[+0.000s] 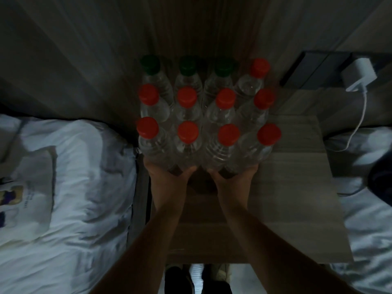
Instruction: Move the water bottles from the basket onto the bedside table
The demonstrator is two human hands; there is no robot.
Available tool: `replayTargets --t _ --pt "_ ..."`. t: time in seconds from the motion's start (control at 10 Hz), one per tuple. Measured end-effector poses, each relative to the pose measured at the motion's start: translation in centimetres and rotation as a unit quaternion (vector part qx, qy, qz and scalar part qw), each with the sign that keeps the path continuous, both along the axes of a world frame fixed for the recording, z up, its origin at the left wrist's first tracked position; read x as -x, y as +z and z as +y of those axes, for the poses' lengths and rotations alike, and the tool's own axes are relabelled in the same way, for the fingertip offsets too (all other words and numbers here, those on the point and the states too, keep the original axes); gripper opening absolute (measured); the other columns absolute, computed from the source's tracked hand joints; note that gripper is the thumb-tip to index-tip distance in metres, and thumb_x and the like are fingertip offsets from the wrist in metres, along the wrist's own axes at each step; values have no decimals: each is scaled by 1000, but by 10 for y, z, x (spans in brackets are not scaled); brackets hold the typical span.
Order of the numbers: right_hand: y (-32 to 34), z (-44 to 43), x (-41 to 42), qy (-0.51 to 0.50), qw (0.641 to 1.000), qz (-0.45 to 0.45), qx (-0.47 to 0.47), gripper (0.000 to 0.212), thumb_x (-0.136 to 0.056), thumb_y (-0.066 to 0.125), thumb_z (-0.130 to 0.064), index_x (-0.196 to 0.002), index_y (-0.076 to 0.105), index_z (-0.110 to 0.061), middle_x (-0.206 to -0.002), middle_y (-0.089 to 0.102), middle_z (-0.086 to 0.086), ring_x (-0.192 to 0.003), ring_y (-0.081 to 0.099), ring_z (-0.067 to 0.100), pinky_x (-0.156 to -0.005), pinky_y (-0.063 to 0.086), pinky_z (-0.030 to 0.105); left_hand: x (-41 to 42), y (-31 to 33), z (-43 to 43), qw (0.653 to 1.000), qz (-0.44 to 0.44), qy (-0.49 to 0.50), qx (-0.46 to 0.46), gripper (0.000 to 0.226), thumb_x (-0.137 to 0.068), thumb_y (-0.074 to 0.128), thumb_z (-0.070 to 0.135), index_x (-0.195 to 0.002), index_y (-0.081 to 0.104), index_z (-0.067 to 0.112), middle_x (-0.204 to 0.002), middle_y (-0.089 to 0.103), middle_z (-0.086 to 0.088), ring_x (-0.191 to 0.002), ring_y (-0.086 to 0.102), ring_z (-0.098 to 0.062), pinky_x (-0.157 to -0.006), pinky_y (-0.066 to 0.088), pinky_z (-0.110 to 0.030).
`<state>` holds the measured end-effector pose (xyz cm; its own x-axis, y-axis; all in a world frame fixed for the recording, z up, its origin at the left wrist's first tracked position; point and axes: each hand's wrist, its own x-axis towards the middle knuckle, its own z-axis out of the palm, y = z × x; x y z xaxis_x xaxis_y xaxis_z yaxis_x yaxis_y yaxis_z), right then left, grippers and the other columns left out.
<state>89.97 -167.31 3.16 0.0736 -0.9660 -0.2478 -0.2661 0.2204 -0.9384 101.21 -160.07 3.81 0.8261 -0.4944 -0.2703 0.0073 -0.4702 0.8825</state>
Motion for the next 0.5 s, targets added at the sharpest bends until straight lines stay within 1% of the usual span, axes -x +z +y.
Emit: replayTargets --t 0.1,0.2,0.3,0.4,0.5 --pt "-4 -2 0 -1 1000 11 2 118 -56 90 -26 -146 14 -28 -150 33 -5 -137 37 7 -114 35 35 0 -1 0 1000 3 3 -3 101 -64 81 43 -143 20 29 -139 43 19 -116 46 8 -88 37 -8" --pt "-6 -3 0 -2 999 39 0 118 -54 91 -28 -146 16 -25 -150 34 -3 -136 37 10 -114 36 37 0 0 -1 1000 0 2 -7 102 -65 83 39 -143 18 28 -137 40 20 -100 42 24 -76 31 5" --pt "-5 -3 2 -3 995 97 -4 120 -53 91 -32 -147 16 -23 -151 32 -1 -139 33 14 -115 31 36 -2 -1 -1 1000 -12 -8 -15 106 -63 83 44 -144 18 24 -146 36 10 -123 38 8 -93 31 0" --pt "-2 -1 2 6 987 158 -2 123 -53 87 -45 -148 14 -19 -153 28 3 -142 28 23 -117 24 51 0 5 0 1000 -9 -2 -15 114 -62 84 43 -147 11 25 -152 26 6 -131 29 -1 -104 27 -13" --pt "5 0 5 12 982 188 -37 125 -57 82 -54 -150 6 -19 -158 20 3 -145 21 25 -116 18 58 -1 15 5 999 0 -10 -46 122 -59 81 56 -148 2 28 -156 14 4 -142 21 -16 -107 25 -28"
